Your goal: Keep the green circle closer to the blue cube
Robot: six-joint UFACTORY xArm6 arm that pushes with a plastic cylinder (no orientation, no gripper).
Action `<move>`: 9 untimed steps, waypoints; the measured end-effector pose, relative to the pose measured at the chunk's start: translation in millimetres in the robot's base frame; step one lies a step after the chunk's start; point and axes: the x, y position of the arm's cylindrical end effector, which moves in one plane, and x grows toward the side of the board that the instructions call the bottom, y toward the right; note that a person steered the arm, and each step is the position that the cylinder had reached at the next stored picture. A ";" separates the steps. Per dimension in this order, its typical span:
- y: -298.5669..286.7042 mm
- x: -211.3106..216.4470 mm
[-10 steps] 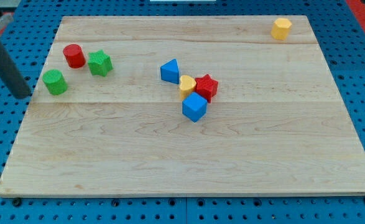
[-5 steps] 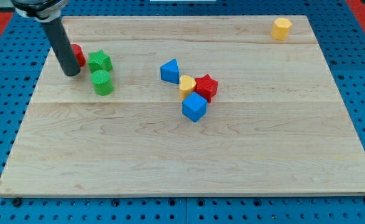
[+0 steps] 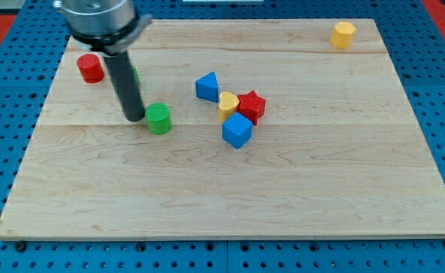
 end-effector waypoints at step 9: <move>66.8 45.7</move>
